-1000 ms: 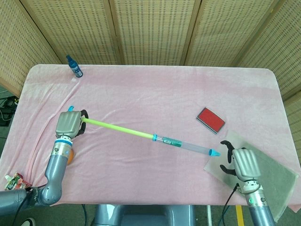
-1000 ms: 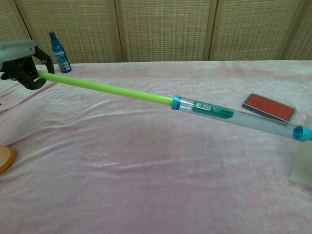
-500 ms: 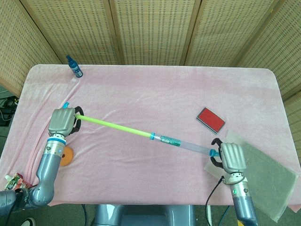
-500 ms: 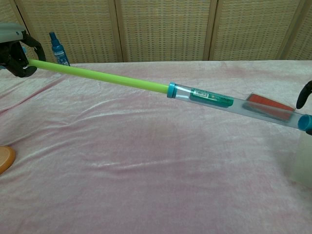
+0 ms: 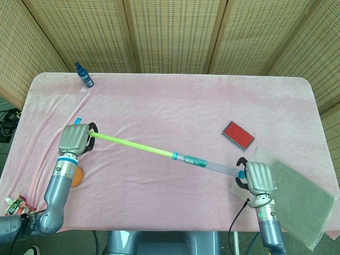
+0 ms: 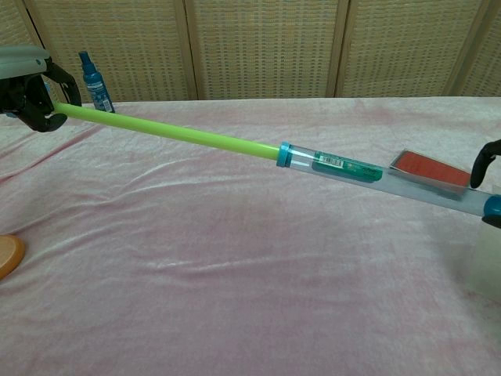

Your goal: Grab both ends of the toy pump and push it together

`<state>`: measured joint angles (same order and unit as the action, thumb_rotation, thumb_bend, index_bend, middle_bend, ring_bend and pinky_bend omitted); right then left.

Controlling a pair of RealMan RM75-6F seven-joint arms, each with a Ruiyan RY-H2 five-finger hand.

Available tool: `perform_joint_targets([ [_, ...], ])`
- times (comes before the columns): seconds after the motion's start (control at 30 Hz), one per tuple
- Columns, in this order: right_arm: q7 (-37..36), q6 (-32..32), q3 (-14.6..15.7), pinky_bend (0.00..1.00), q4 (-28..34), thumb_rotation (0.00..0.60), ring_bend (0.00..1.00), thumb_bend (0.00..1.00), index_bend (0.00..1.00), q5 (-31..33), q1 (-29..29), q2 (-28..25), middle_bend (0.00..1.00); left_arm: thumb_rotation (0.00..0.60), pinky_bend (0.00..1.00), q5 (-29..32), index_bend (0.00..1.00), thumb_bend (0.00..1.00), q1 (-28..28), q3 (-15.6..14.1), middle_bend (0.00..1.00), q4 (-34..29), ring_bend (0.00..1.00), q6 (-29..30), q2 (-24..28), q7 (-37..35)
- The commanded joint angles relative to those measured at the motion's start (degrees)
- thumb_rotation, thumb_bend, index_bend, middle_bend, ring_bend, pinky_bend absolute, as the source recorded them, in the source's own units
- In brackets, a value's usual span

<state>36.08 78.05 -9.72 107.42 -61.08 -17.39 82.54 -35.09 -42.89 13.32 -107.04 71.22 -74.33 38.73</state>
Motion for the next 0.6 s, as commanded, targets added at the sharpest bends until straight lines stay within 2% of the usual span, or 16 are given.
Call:
perform_joint_targets([
  [0.03, 0.35, -0.07, -0.3, 0.64, -0.95, 0.6, 0.95, 0.44, 0.49, 1.26, -0.43, 0.57, 0.97, 0.6, 0.8, 0.05, 0.86, 0.69, -0.04, 0.02, 0.94, -0.12, 0.85, -0.02, 0.1, -0.19],
  [0.2, 1.1, 0.02, -0.33, 0.64, -1.64, 0.6, 0.97, 0.48, 0.53, 2.53, -0.9, 0.94, 1.0, 0.6, 0.8, -0.08, 0.86, 0.69, -0.05, -0.08, 0.94, -0.77, 0.85, -0.31, 0.6, -0.67],
  [0.37, 1.11, 0.55, -0.28, 0.65, -2.02, 0.6, 1.0, 0.53, 0.62, 2.62, -1.2, 1.45, 1.0, 0.6, 0.8, -0.05, 0.86, 0.69, -0.1, -0.27, 0.94, -1.18, 0.85, -0.49, 0.89, -0.97],
  [0.6, 1.39, 1.37, -0.39, 0.65, -2.35, 0.6, 1.0, 0.53, 0.67, 1.83, -1.92, 2.34, 1.0, 0.6, 0.8, -0.59, 0.86, 0.69, -0.11, -0.82, 0.94, -1.85, 0.85, -0.44, 1.34, -1.17],
])
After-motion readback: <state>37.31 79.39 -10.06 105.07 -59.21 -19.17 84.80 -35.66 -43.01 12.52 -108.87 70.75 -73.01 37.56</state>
